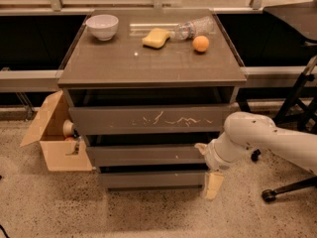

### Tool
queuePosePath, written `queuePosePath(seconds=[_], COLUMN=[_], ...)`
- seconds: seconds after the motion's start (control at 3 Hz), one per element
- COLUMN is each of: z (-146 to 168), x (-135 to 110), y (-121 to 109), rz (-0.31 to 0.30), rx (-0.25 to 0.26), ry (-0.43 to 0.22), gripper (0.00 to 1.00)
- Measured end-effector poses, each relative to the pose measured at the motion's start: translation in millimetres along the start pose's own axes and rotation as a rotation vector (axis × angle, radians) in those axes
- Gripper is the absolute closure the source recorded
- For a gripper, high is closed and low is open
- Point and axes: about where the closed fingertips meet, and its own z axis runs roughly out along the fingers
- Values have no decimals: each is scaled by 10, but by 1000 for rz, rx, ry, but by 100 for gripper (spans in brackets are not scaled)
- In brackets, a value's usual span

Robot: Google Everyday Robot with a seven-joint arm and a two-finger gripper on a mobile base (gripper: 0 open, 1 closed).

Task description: Open middle drawer

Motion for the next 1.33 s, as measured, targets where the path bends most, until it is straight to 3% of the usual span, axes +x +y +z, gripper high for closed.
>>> queuePosePath(seconds=[0.33,0.67,1.33], z=[333,819,860], x=[328,802,817], y=[-192,-695,-823], rz=[-13,-21,-52], rx=[3,50,77], ry=[41,-6,5], gripper=[0,0,0])
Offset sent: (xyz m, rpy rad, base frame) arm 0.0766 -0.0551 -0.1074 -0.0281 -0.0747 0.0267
